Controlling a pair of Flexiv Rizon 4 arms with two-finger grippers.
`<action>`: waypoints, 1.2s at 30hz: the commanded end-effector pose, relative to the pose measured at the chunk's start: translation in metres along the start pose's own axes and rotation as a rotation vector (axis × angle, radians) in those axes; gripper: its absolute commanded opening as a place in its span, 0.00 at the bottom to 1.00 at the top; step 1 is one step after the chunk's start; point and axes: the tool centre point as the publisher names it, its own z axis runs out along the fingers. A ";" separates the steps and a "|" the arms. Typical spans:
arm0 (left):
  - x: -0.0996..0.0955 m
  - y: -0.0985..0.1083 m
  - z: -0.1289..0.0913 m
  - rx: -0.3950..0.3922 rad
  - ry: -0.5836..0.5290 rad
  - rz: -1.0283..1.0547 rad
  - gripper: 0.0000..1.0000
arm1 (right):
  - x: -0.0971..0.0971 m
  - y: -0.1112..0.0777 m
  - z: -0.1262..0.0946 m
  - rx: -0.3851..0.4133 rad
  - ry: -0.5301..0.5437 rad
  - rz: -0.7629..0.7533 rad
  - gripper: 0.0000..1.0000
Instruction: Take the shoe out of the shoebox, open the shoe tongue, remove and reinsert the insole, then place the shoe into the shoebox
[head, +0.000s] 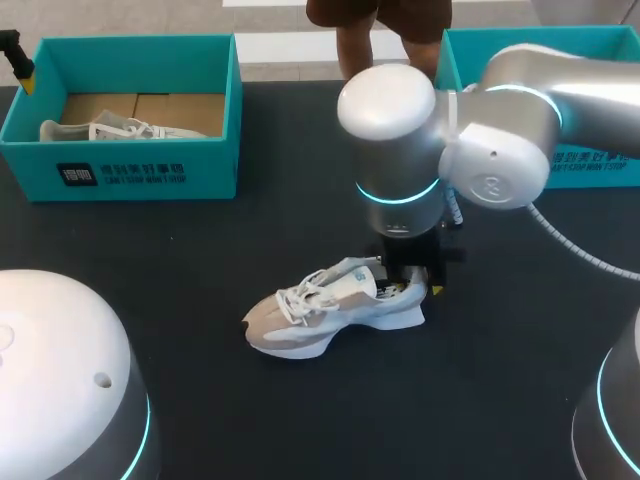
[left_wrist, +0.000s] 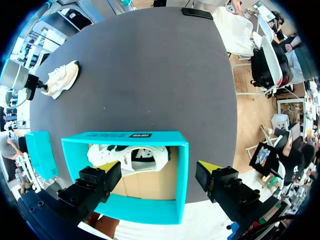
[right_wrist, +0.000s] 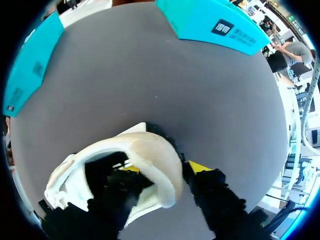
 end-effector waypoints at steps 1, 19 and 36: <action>0.000 -0.001 0.000 -0.001 0.002 0.001 1.00 | -0.002 -0.009 -0.027 -0.027 0.012 0.086 1.00; 0.000 -0.001 0.000 -0.001 0.002 0.001 1.00 | -0.035 0.005 -0.142 -0.133 0.192 -0.196 1.00; 0.000 -0.001 0.000 -0.001 0.002 0.001 1.00 | -0.036 0.007 -0.160 -0.203 0.259 -0.574 1.00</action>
